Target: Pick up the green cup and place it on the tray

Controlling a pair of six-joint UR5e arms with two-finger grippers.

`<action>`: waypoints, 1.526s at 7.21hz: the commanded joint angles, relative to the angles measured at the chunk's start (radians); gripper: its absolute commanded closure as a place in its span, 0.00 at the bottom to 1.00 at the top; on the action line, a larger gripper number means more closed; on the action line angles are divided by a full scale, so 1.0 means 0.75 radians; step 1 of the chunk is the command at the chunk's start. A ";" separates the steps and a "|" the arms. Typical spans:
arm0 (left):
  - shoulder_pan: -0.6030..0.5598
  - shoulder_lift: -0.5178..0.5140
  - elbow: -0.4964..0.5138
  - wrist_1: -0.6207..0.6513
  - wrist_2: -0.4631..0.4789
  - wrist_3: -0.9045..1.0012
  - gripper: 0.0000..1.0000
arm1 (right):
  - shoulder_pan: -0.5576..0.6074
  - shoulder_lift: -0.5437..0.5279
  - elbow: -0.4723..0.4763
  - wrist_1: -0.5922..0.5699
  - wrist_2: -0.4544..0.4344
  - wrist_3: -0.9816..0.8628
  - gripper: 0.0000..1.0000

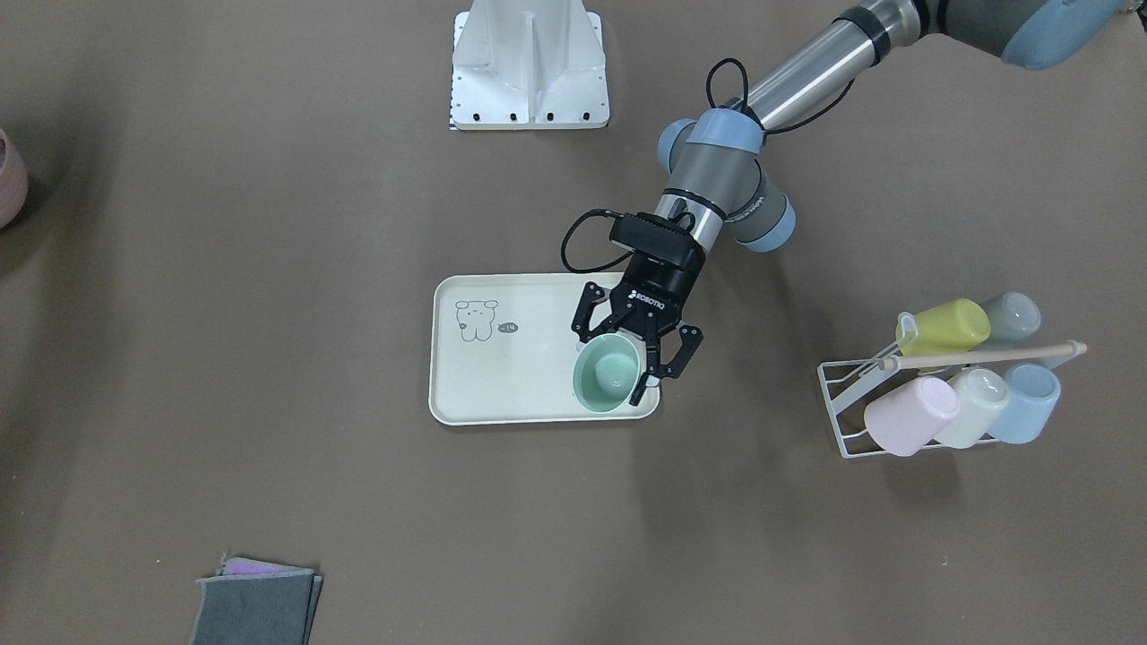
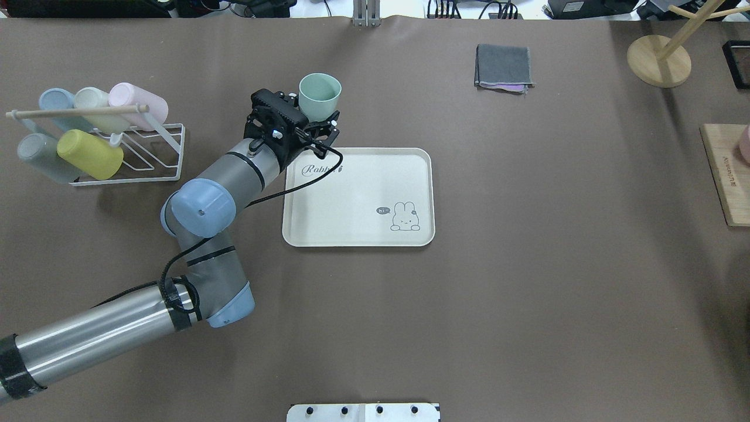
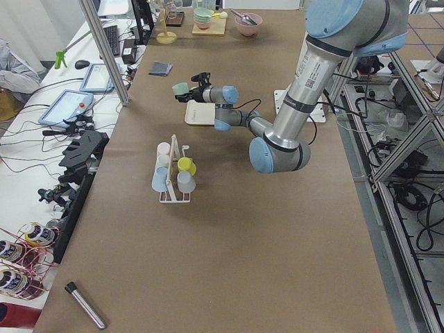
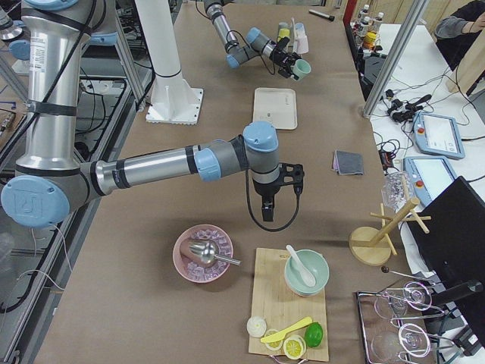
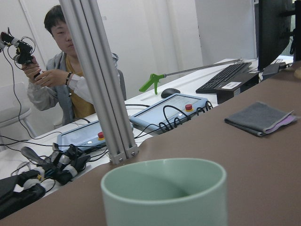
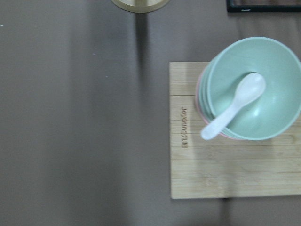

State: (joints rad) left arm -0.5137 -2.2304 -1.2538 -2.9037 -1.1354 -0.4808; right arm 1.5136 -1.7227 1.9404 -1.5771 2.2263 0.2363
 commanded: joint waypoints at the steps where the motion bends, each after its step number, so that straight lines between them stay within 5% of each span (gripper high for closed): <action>1: 0.108 -0.033 0.023 -0.033 -0.002 -0.126 0.77 | 0.113 -0.077 0.000 -0.120 -0.017 -0.188 0.00; 3: 0.192 -0.051 0.025 -0.013 0.011 -0.177 0.77 | 0.115 -0.127 -0.014 -0.106 -0.009 -0.186 0.00; 7: 0.241 -0.055 0.050 0.308 0.233 -0.230 0.77 | 0.115 -0.044 -0.118 -0.108 0.134 -0.131 0.00; 11: 0.262 -0.065 0.060 0.364 0.270 -0.365 0.77 | 0.111 0.010 -0.151 -0.108 0.128 -0.119 0.00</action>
State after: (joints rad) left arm -0.3206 -2.2754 -1.2103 -2.6405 -0.9367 -0.7280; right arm 1.5973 -1.7197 1.8290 -1.6573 2.3267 0.1470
